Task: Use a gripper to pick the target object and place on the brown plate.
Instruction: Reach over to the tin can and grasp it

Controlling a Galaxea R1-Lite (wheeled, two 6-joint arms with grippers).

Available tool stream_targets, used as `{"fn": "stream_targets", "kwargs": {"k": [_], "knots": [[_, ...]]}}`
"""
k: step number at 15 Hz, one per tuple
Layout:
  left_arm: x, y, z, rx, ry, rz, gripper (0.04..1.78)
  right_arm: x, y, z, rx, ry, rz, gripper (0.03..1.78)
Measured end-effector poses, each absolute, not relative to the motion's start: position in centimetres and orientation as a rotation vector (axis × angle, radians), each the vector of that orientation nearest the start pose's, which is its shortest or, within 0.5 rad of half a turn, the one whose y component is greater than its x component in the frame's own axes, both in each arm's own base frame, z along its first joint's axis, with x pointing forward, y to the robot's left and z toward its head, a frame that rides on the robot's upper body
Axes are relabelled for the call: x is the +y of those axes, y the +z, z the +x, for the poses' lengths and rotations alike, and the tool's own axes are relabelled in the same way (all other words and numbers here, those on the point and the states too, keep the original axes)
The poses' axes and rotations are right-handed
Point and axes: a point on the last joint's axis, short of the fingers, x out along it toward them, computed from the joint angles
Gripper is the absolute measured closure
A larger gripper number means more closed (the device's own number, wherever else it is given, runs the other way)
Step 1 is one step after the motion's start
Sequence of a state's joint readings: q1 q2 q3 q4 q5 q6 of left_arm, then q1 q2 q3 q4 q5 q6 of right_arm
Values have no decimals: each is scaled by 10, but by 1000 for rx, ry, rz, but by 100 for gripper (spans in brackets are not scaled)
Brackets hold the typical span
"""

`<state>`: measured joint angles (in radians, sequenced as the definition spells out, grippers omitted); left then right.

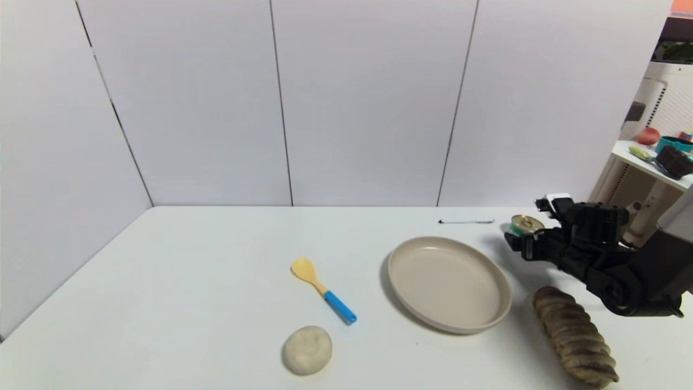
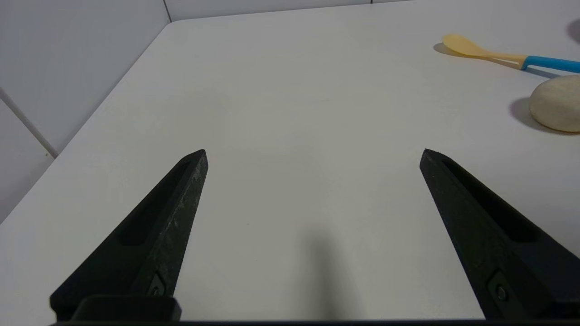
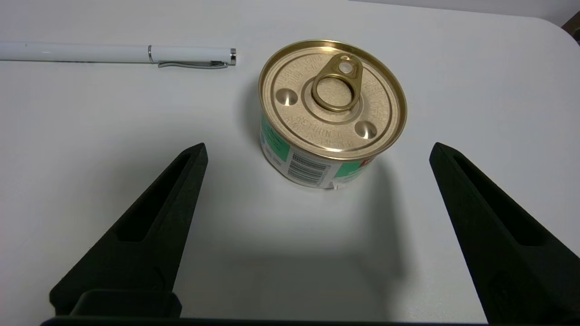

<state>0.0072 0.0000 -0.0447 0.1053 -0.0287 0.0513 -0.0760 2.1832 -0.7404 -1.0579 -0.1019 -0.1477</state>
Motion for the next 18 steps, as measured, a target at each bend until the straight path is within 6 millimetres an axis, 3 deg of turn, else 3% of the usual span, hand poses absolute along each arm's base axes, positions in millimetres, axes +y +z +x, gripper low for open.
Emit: {"fn": "stream_targets", "kwargs": {"k": [8, 18], "knots": [[-1, 77, -27, 60, -23, 50, 13, -30, 34, 365, 429, -145, -150, 12], [-1, 77, -27, 60, -23, 50, 13, -32, 29, 391, 394, -143, -165, 12]]}}
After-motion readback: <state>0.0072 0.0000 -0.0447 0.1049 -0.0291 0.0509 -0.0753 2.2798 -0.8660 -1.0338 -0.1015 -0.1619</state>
